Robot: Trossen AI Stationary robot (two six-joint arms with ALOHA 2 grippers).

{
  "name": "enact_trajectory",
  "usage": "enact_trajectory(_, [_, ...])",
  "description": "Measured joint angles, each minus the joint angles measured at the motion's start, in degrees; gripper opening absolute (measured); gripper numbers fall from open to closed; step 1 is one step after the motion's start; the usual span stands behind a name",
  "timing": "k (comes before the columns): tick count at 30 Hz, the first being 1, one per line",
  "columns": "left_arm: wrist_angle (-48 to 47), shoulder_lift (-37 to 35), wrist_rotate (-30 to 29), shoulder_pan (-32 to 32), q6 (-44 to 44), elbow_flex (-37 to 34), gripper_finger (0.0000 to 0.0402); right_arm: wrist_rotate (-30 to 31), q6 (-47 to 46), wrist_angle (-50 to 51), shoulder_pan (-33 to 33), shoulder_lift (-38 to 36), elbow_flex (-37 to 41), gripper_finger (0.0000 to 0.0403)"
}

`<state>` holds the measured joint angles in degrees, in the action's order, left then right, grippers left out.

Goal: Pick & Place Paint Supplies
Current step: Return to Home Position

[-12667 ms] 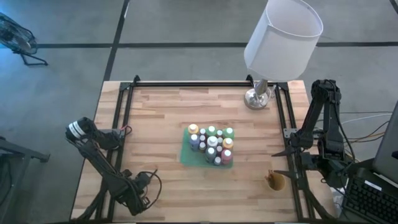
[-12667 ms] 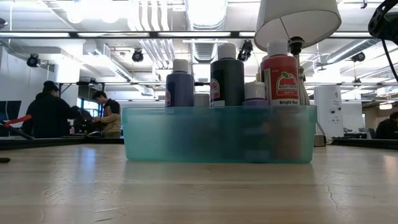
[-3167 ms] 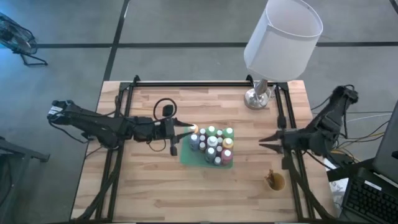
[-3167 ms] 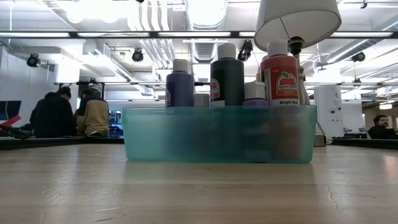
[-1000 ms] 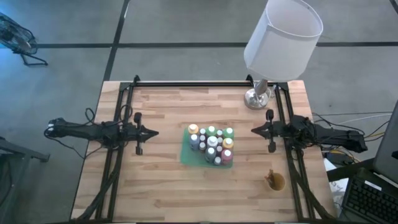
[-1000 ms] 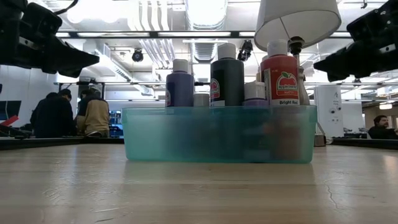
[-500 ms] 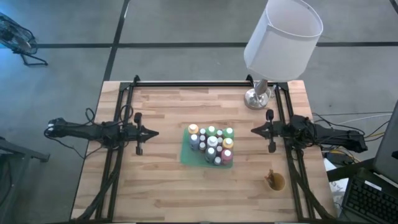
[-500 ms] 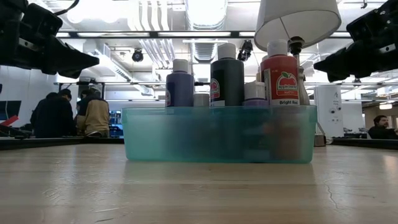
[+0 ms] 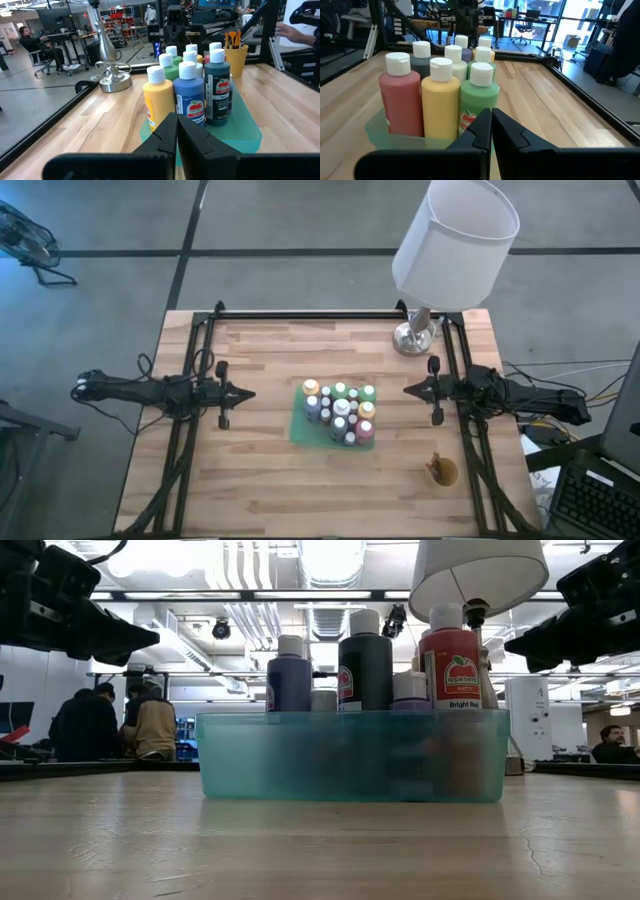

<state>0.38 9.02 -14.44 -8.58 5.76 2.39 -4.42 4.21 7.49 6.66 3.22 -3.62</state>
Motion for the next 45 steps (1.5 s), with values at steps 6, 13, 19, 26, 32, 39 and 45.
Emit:
enact_trajectory(6, [0.0, 0.0, 0.0, 0.0, 0.0, 0.0, 0.0016, 0.0, 0.5, 0.0, 0.0, 0.0, 0.0, 0.0008])
enact_trajectory(13, [0.0, 0.0, 0.0, 0.0, 0.0, 0.0, 0.0016, 0.0, 0.6, 0.0, 0.0, 0.0, 0.0, 0.0008])
enact_trajectory(19, [0.0, 0.0, 0.0, 0.0, 0.0, 0.0, 0.0016, 0.0, 0.2, 0.0, 0.0, 0.0, 0.0, 0.0009])
enact_trajectory(26, [0.0, 0.0, 0.0, 0.0, 0.0, 0.0, 0.0017, 0.0, 0.3, 0.0, 0.0, -0.1, 0.0, 0.0009])
enact_trajectory(32, [0.0, 0.0, 0.0, 0.0, 0.0, 0.0, 0.0017, 0.0, 0.0, 0.0, 0.0, -0.1, 0.0, 0.0009])
enact_trajectory(39, [0.0, 0.0, 0.0, 0.0, 0.0, 0.0, 0.0017, 0.0, 0.0, 0.0, 0.0, -0.1, 0.0, 0.0008])
enact_trajectory(45, [0.0, 0.0, 0.0, 0.0, 0.0, 0.0, 0.0017, 0.0, -0.2, 0.0, 0.0, 0.0, 0.0, 0.0008])
